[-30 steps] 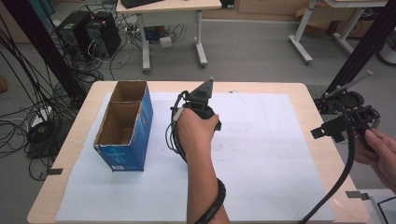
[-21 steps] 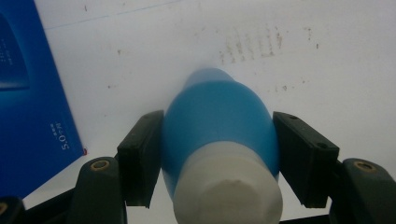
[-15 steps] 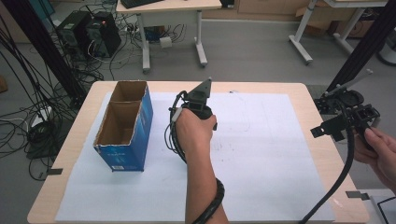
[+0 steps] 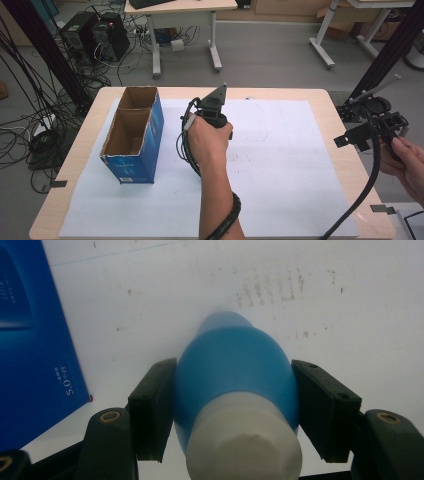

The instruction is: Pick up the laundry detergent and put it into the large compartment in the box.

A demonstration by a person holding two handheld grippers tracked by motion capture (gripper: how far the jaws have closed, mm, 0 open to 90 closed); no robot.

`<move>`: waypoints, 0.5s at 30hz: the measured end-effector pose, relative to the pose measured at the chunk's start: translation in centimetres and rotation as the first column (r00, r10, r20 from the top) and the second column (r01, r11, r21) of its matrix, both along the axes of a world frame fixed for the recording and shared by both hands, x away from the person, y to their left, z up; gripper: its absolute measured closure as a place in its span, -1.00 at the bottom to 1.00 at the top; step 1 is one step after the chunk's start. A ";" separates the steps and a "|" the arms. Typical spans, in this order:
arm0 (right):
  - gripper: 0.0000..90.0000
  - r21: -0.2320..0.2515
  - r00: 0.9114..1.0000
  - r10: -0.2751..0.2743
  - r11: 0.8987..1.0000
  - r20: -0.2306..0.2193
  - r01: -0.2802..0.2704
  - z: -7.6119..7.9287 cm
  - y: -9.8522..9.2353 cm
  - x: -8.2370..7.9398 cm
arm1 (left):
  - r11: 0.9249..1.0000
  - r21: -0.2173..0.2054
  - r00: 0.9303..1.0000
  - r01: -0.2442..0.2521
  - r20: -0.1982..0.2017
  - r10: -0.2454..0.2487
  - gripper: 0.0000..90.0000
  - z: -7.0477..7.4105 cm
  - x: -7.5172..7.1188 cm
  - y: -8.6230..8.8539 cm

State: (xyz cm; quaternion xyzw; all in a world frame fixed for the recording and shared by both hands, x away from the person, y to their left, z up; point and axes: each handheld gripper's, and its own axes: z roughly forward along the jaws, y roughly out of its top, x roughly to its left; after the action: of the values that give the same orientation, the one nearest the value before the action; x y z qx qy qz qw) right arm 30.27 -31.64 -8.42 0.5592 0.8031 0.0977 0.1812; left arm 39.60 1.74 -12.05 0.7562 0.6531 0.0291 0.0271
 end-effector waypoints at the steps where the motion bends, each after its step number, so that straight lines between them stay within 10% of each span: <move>1: -0.92 0.000 1.000 0.000 1.000 0.000 0.000 0.0 0.0 0.0 | 1.000 0.000 1.000 0.000 0.000 0.000 -0.16 0.0 0.0 0.0; 15: -0.92 -0.010 1.000 -0.016 1.000 0.000 0.016 0.0 0.0 0.0 | 1.000 -0.009 1.000 -0.027 -0.002 0.027 -0.15 0.1 -0.3 0.1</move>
State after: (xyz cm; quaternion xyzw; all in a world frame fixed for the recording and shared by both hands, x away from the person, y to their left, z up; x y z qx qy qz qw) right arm 30.28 -31.62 -8.39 0.5647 0.7991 0.0922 0.1847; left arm 39.31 1.86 -11.91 0.7474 0.6632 0.0259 0.0293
